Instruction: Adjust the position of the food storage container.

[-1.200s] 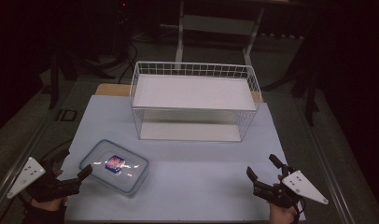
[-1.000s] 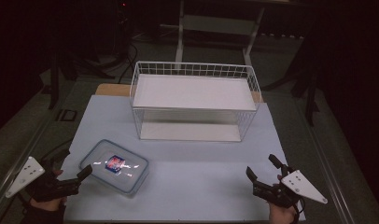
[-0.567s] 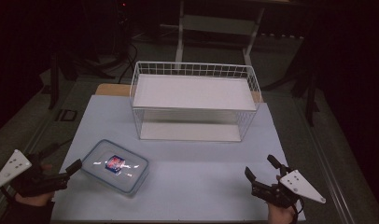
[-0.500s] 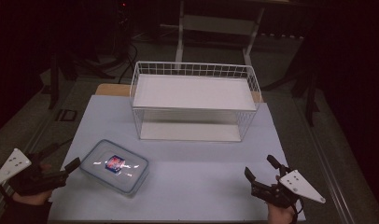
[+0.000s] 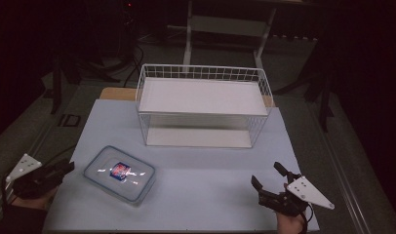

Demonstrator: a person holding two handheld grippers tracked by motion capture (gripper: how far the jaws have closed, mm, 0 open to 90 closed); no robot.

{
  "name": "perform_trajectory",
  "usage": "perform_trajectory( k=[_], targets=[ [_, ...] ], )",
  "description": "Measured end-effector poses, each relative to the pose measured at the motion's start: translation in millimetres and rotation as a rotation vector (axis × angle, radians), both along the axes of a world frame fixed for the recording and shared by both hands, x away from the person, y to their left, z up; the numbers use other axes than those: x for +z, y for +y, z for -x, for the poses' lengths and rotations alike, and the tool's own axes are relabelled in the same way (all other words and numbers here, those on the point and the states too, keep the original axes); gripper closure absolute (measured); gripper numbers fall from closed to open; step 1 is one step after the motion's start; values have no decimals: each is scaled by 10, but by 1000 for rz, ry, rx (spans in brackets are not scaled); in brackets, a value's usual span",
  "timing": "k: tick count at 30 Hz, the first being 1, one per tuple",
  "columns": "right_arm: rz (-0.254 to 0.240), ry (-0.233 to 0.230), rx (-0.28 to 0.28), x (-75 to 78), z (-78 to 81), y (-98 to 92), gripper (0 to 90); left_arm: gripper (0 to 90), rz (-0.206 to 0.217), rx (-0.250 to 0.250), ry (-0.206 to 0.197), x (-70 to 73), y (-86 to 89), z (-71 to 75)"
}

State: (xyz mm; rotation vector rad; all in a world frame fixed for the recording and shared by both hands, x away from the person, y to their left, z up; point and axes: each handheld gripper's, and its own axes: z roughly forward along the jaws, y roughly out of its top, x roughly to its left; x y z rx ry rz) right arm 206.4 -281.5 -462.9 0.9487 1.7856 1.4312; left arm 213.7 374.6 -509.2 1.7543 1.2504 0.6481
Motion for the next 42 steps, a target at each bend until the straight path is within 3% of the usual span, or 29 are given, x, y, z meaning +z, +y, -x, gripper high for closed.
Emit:
perform_trajectory(
  k=[7, 9, 12, 13, 18, 26, 31, 33, 35, 37, 38, 40, 42],
  targets=[
    [3, 1, 12, -2, 3, 19, 124, 878, -53, -45, 81, -115, -95, -57],
    [3, 3, 14, -4, 1, 19, 124, 888, -98, -55, 111, -140, -141, -81],
    [3, 4, 14, -4, 1, 18, 125, 893, -121, -70, 125, -163, -174, -93],
    [2, 5, 14, -5, 1, 18, 125, 893, -144, -87, 146, -194, -211, -111],
    [0, 9, 19, -8, -4, 13, 125, 896, -131, -116, 134, -212, -265, -108],
    [-7, -14, 14, 12, 19, -1, 131, 895, -119, -161, 155, -211, -307, -49],
    [-3, -4, 16, 5, 11, 11, 130, 896, -116, -243, 148, -179, -443, -13],
    [-1, -8, 16, 7, 15, 15, 131, 895, -147, -270, 150, -171, -535, -9],
    [-3, -7, 17, 6, 13, 15, 131, 895, -169, -265, 151, -168, -574, -33],
    [-3, -3, 18, 5, 12, 13, 131, 895, -158, -245, 155, -174, -564, -65],
    [-3, -6, 18, 6, 13, 12, 131, 895, -139, -249, 166, -179, -559, -80],
    [-4, -10, 16, 11, 19, 6, 130, 895, -160, -257, 162, -179, -596, -78],
    [-4, -11, 15, 11, 18, 4, 131, 895, -151, -276, 168, -176, -612, -77]
  ],
)
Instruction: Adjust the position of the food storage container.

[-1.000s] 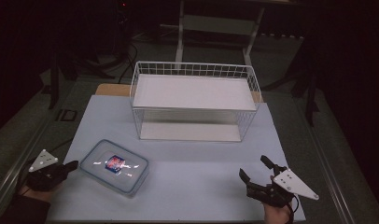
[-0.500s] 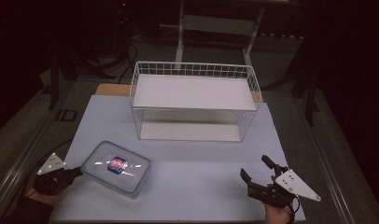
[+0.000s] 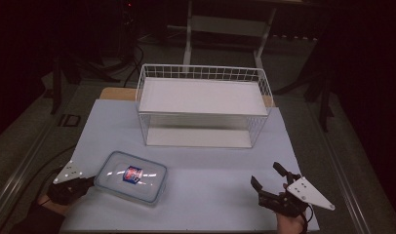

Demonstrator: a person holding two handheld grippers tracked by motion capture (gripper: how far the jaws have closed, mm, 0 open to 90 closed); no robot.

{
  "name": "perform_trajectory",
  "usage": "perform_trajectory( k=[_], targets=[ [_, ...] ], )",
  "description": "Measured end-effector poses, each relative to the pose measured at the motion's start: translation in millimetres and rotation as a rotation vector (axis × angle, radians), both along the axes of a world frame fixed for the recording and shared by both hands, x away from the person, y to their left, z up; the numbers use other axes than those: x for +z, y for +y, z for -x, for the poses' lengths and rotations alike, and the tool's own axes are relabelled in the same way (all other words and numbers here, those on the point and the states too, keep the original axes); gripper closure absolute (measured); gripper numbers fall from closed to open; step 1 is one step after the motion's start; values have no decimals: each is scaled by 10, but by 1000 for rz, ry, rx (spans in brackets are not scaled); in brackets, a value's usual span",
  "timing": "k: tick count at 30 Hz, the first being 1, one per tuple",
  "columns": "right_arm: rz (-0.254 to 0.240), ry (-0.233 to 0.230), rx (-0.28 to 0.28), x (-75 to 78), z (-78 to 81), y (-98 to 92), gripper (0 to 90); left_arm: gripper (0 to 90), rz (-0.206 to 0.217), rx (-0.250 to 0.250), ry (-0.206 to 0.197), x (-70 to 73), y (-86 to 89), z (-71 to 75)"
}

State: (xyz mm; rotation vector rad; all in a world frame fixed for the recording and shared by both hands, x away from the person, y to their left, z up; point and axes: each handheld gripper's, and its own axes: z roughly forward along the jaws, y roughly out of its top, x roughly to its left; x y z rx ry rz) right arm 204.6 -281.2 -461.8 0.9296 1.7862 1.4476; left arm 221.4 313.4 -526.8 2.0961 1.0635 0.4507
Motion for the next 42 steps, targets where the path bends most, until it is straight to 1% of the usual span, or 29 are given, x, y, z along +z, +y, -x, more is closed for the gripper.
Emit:
perform_trajectory(
  k=[1, 2, 4, 6, 9, 10, 12, 13, 15, 17, 19, 22, 23, 25, 27, 28, 30, 32, 34, 36, 38, 42],
  targets=[
    [-2, 2, -1, -1, -2, 0, 130, 895, -6, -34, 1, 4, -71, 14],
    [-2, 7, 0, -6, -8, 4, 131, 895, -2, -49, 9, 7, -107, 12],
    [4, 7, 3, -7, -10, 12, 130, 895, -1, -72, 14, 10, -191, 9],
    [6, 4, 4, -4, -3, 22, 131, 895, 10, -101, 20, 8, -288, 4],
    [6, 0, 2, 0, 1, 17, 131, 895, 2, -126, 24, 14, -413, 0],
    [4, 0, 0, 0, 0, 13, 131, 895, 5, -134, 30, 16, -457, -5],
    [1, 3, 0, -3, -5, 10, 131, 895, -4, -165, 30, 25, -555, -3],
    [1, 4, 1, -3, -7, 11, 131, 896, 2, -182, 36, 26, -599, -6],
    [3, 4, 4, -3, -6, 17, 131, 895, -1, -212, 39, 32, -689, -9],
    [5, 2, 5, 0, -1, 21, 131, 895, 11, -249, 45, 27, -777, -12],
    [6, 1, 5, 0, -1, 20, 131, 895, 3, -267, 49, 20, -858, -27],
    [3, 2, 4, 0, -1, 17, 131, 895, 22, -276, 61, 11, -929, -58],
    [2, 1, 4, 1, 0, 16, 131, 895, 21, -283, 64, 14, -943, -62],
    [3, -1, 2, 2, 2, 11, 131, 894, -14, -270, 53, 25, -983, -56],
    [2, 0, 2, 2, 1, 5, 131, 894, -5, -256, 55, 31, -978, -69],
    [1, 1, 2, 1, -1, 3, 131, 894, -8, -242, 61, 33, -972, -83],
    [0, 4, 1, -1, -2, 3, 131, 894, -8, -248, 63, 33, -975, -93],
    [0, 2, 2, 1, -3, 2, 131, 894, -26, -251, 72, 27, -1022, -121],
    [1, 3, 3, 1, -1, 6, 131, 895, -14, -258, 80, 28, -1057, -146],
    [4, 3, 1, 1, -2, 7, 131, 895, -18, -268, 78, 32, -1098, -169],
    [8, 6, -4, 2, -6, 8, 131, 895, -8, -270, 85, 27, -1145, -206],
    [9, 13, -10, 0, -7, 5, 131, 895, -9, -281, 89, 25, -1250, -271]
  ],
)
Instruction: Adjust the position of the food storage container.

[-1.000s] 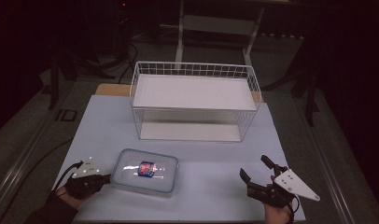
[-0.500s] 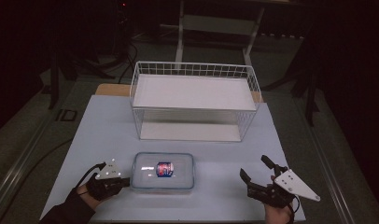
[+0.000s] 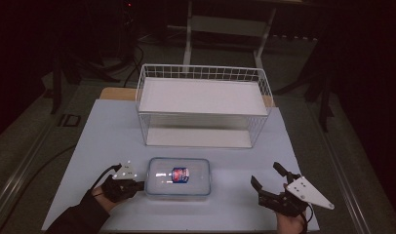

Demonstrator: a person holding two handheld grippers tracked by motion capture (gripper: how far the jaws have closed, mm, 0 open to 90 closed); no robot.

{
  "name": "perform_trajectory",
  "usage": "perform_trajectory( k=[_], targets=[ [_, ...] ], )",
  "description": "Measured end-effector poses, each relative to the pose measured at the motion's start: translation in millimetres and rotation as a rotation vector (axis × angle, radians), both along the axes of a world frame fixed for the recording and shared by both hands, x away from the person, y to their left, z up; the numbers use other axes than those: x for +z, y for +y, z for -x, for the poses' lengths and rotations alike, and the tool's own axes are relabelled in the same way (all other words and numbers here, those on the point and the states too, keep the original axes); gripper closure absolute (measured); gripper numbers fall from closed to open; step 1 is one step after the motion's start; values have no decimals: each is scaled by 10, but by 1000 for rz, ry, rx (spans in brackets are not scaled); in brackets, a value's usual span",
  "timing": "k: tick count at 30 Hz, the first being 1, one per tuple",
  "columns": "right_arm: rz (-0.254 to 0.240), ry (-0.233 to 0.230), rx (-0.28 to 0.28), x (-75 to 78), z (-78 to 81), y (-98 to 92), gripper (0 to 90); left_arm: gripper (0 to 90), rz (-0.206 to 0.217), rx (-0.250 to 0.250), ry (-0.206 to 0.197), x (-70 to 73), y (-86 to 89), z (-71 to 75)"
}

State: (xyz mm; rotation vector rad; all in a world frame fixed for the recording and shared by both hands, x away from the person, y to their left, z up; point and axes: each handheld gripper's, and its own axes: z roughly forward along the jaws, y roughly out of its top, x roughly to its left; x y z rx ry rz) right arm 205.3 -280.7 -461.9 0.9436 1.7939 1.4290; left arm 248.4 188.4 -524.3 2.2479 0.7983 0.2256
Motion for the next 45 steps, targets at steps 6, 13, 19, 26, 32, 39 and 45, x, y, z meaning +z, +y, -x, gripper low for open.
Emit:
perform_trajectory(
  k=[6, 13, 19, 26, 32, 39, 45],
  targets=[
    [-1, 4, -3, -2, -4, -7, 131, 895, 3, -31, 2, 2, -164, -74],
    [12, 7, -5, -8, -9, -4, 134, 895, 9, -58, 13, 5, -345, -135],
    [13, 12, 2, -15, -14, 3, 134, 895, 6, -73, 3, 1, -498, -225],
    [10, 13, 7, -12, -4, -5, 134, 894, 3, -90, -4, -3, -633, -310],
    [14, 16, 13, -15, -1, 5, 134, 894, 10, -84, 2, -18, -659, -357],
    [20, 22, 22, -21, 0, 23, 134, 867, 34, -53, 8, 16, -577, -374],
    [27, 23, 27, -31, -9, 40, 134, 573, 113, -1, -1, 230, -419, -348]
  ],
)
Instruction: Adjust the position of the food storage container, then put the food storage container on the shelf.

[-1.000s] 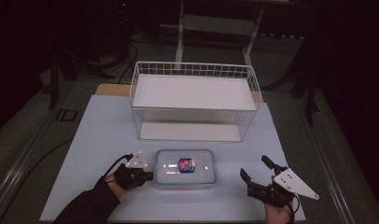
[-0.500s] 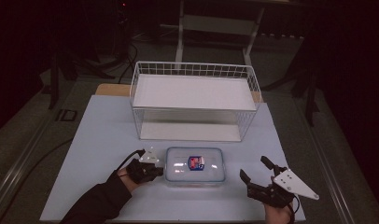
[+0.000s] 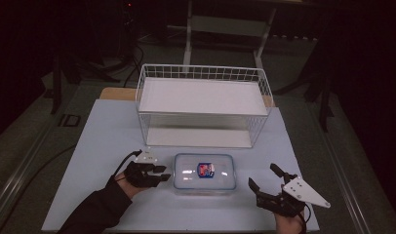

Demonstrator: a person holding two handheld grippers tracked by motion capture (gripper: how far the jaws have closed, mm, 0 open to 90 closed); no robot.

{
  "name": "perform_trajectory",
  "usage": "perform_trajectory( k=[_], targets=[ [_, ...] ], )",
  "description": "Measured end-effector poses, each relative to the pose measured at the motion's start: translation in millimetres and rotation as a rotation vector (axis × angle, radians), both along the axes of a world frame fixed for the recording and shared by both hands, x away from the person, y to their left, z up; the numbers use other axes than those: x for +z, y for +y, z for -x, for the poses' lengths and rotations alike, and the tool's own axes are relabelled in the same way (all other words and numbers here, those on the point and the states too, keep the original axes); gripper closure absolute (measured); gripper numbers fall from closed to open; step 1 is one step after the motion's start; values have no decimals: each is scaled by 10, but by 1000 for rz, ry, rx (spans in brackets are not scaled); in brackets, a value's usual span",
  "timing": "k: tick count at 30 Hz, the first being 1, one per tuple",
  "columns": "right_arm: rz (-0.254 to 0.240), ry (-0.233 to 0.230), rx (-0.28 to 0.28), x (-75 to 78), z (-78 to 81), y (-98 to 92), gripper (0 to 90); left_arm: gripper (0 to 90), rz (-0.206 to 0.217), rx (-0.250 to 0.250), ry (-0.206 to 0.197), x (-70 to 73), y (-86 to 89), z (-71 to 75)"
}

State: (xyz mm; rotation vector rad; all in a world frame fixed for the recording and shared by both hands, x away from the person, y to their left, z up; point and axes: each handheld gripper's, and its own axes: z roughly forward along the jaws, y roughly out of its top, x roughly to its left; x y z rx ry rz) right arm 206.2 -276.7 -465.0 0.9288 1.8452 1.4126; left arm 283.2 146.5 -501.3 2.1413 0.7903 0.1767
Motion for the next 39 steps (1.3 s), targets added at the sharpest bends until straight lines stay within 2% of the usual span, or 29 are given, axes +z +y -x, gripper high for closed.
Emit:
perform_trajectory(
  k=[2, 3, 5, 7, 8, 10, 13, 17, 19, 21, 22, 25, 26, 27, 28, 29, 30, 31, 32, 33, 35, 36, 37, 38, 39],
  targets=[
    [6, -3, 3, -1, 0, 11, 134, 462, 38, 14, 10, 64, 30, 9],
    [7, -4, 5, -2, -1, 15, 134, 409, 58, 34, 2, 110, 40, 30],
    [13, -6, 5, -5, -1, 30, 133, 325, 118, 40, 0, 170, 47, 63],
    [14, -6, 9, -9, -6, 44, 133, 224, 144, 35, -1, 206, 37, 84],
    [16, -5, 11, -12, -9, 50, 132, 148, 158, 44, 10, 223, 23, 85],
    [20, -1, 14, -17, -15, 64, 132, 127, 187, 57, 28, 237, 1, 79],
    [28, -6, 17, -20, -16, 74, 131, 48, 226, 65, 96, 234, -29, 33],
    [30, -2, 17, -24, -22, 74, 131, 63, 232, 117, 130, 217, -55, -16],
    [29, 7, 22, -31, -31, 82, 131, 65, 254, 133, 177, 195, -64, -60],
    [27, 10, 35, -34, -36, 87, 132, 66, 264, 153, 203, 174, -71, -92],
    [25, 11, 39, -34, -34, 91, 132, 74, 274, 174, 249, 138, -73, -134],
    [34, 2, 48, -30, -22, 108, 131, 76, 295, 191, 313, 80, -74, -194],
    [34, 2, 48, -30, -22, 108, 131, 79, 295, 191, 313, 80, -74, -194],
    [37, 1, 50, -30, -21, 111, 131, 94, 310, 191, 345, 50, -76, -223],
    [36, 2, 51, -31, -24, 112, 131, 96, 310, 191, 345, 50, -76, -223],
    [36, 5, 52, -34, -28, 113, 131, 97, 322, 183, 382, 17, -87, -254],
    [35, 8, 52, -36, -31, 115, 131, 103, 322, 183, 382, 17, -87, -254],
    [36, 11, 54, -41, -38, 119, 130, 112, 343, 197, 422, -22, -84, -289],
    [36, 11, 54, -41, -38, 119, 130, 121, 343, 197, 422, -22, -84, -289],
    [38, 23, 61, -49, -46, 127, 128, 132, 362, 209, 461, -71, -72, -331],
    [45, 29, 67, -58, -56, 134, 126, 142, 380, 214, 500, -104, -72, -358],
    [45, 29, 67, -58, -56, 134, 126, 142, 380, 214, 500, -104, -72, -358],
    [48, 38, 76, -67, -67, 141, 125, 147, 389, 205, 533, -137, -81, -377],
    [48, 38, 76, -67, -67, 141, 125, 147, 389, 205, 533, -137, -81, -377],
    [48, 39, 78, -68, -70, 143, 124, 147, 388, 198, 557, -162, -90, -387]
  ],
)
